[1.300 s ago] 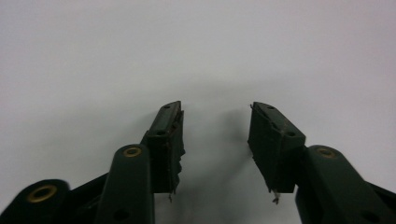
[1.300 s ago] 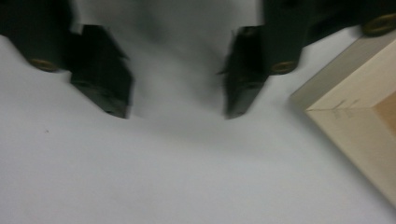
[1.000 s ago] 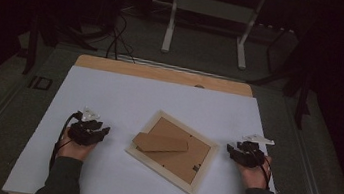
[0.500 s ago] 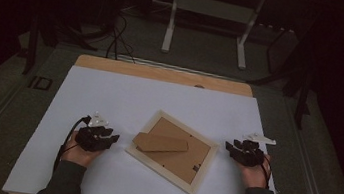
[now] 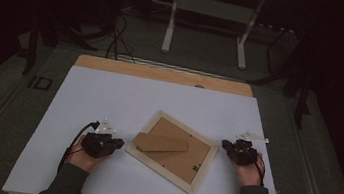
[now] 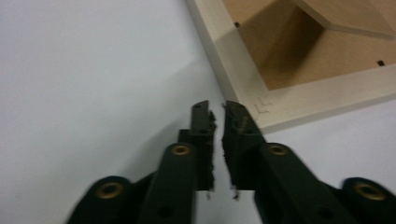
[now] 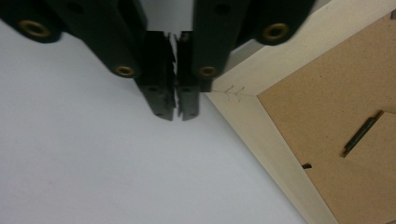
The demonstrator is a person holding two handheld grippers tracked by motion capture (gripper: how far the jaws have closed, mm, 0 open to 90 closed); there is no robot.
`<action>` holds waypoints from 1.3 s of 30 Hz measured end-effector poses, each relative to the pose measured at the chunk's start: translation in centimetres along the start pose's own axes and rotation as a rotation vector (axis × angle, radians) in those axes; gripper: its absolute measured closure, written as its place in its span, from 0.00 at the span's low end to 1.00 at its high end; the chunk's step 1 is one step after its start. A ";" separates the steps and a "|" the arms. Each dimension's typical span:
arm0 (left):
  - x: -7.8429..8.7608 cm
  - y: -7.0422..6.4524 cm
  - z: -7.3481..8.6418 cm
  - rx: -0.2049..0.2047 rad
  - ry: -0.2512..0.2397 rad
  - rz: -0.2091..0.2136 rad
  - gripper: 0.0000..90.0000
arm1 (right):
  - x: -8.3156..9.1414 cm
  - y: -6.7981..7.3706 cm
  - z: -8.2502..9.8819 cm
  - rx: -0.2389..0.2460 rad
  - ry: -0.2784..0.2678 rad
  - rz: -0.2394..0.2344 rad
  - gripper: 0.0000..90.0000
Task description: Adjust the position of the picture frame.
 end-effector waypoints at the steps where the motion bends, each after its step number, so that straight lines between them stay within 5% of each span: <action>1: 0.0 0.0 0.0 0.000 0.000 0.000 0.99 | 0.0 0.0 0.0 0.000 0.000 0.000 0.98; 12: -0.3 -1.2 0.1 -0.007 -0.003 0.080 1.00 | -0.6 0.2 0.2 -0.020 0.016 -0.006 1.00; 39: -1.3 -2.8 1.0 -0.071 0.083 0.117 1.00 | -1.2 0.3 0.4 -0.045 0.038 -0.005 1.00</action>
Point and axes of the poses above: each handheld gripper's, and its own axes: x roughly backward along the jaws, z roughly out of its underside, y roughly to its left, the point moved 7 cm from there along -x, roughly forward along the jaws, and after that the axes turned 2 degrees about -y, right-handed, at the moved point
